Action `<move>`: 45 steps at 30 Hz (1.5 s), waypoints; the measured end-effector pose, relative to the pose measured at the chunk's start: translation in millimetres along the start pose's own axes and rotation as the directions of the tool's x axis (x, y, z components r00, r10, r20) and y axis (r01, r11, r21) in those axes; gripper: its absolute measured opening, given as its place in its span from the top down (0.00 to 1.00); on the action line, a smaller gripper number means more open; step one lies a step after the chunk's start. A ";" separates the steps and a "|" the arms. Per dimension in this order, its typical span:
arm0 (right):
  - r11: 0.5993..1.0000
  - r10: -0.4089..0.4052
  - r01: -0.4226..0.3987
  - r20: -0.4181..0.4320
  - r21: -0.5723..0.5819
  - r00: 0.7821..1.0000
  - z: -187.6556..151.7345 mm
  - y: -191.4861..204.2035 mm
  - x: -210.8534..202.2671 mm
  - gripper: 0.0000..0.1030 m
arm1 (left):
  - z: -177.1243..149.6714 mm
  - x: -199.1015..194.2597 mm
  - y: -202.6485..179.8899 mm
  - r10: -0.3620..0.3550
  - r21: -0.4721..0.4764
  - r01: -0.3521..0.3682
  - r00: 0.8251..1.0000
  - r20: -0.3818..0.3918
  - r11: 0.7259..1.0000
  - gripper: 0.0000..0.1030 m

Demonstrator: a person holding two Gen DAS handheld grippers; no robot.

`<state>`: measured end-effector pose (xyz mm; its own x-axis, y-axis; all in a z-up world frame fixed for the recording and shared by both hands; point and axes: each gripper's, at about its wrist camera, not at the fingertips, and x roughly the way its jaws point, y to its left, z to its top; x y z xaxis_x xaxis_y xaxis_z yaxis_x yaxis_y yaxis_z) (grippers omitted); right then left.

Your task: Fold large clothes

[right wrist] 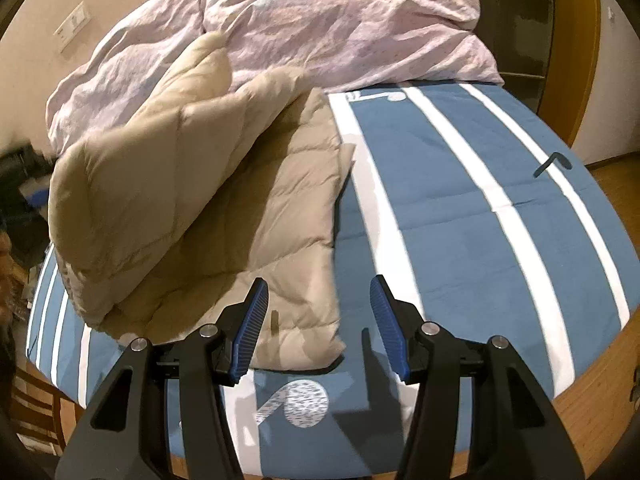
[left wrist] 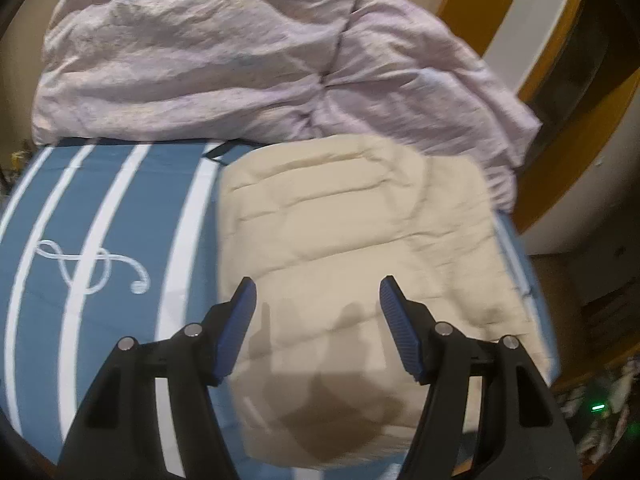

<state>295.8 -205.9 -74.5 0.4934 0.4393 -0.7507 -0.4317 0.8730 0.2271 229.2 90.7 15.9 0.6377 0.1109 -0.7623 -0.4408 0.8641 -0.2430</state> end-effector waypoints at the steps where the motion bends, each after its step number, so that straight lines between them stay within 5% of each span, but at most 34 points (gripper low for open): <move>1: 1.000 -0.002 0.002 0.005 0.004 1.000 0.9 -0.4 -3.8 0.46 | -3.0 3.2 2.5 0.010 -0.004 -0.010 1.000 -0.011 1.000 0.38; 7: 0.999 -0.013 0.011 0.055 0.039 0.998 19.4 -16.0 -17.3 0.46 | -23.9 32.1 -0.7 -0.025 -0.035 0.022 0.994 -0.103 0.999 0.38; 21: 0.995 0.091 -0.094 0.121 0.025 0.988 60.5 -1.5 -27.9 0.52 | -58.9 63.9 -58.8 -0.010 0.137 0.031 0.988 -0.157 0.990 0.36; 32: 0.993 0.104 -0.100 0.072 -0.063 0.992 76.1 39.7 9.4 0.61 | -64.5 69.4 -65.4 -0.012 0.167 0.038 0.987 -0.158 0.985 0.36; 45: 0.999 0.012 -0.013 -0.020 -0.036 1.000 61.6 24.0 52.7 0.65 | -68.1 63.2 -70.3 0.007 0.228 0.019 0.993 -0.115 0.973 0.35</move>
<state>358.0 -148.8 -70.4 0.4728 0.4452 -0.7605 -0.4645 0.8593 0.2143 257.5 3.6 -56.0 0.5580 0.0600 -0.8277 -0.2728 0.9552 -0.1147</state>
